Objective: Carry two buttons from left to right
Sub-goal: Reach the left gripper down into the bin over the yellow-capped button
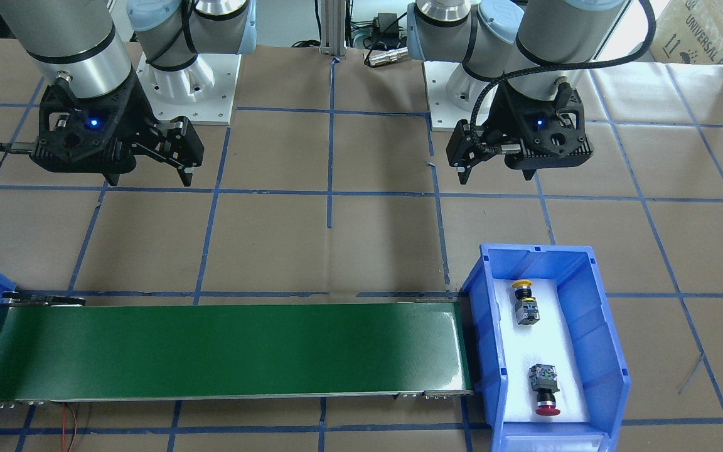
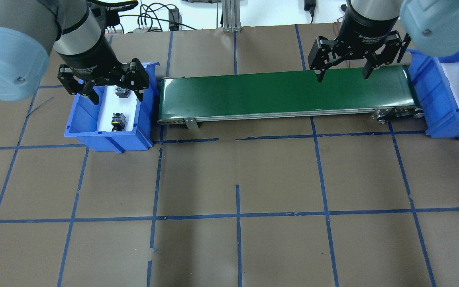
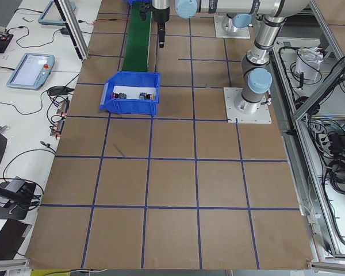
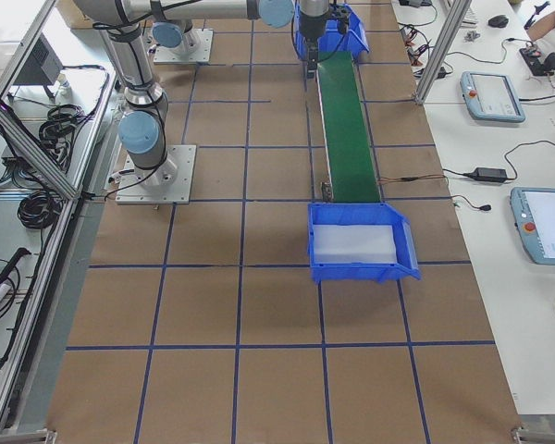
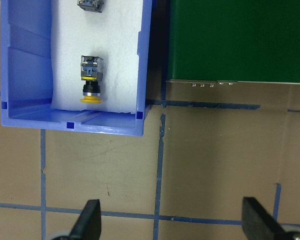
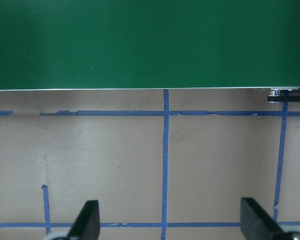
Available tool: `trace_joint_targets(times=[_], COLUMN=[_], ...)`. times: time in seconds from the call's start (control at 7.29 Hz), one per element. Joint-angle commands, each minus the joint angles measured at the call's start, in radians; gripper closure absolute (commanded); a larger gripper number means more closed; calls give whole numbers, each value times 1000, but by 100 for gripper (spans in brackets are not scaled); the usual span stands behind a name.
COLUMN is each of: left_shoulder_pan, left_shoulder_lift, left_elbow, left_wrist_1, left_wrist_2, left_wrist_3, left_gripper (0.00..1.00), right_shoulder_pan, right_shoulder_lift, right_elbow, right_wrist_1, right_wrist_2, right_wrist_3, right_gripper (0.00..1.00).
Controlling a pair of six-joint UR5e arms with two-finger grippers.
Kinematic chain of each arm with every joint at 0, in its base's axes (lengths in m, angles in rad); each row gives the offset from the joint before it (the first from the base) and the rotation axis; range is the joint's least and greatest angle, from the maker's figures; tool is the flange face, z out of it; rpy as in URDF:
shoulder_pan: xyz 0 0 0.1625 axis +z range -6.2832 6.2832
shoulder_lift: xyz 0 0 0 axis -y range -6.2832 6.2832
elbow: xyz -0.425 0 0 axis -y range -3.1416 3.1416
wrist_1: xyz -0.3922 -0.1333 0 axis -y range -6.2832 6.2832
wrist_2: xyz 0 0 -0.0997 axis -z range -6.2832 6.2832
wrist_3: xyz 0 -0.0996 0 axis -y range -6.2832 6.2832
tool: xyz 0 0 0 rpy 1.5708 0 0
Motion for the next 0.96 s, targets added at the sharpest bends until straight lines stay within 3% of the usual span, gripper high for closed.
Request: trace_joint_targets(times=[0.0, 0.41, 0.82], left_shoulder_pan=[1, 5, 175], left_shoulder_lift=[10, 9, -2], left_elbow=[-8, -2, 18], left_wrist_1=[1, 1, -10], left_wrist_2=[5, 5, 4], left_wrist_3=[4, 7, 107], left_gripper=[0, 0, 0], right_shoulder_pan=[0, 0, 0], right_shoulder_lift=[1, -2, 0], right_elbow=[0, 9, 11], right_wrist_1=[0, 0, 0], right_wrist_2=[1, 0, -1], right_wrist_3=[0, -2, -3], right_gripper=[0, 0, 0])
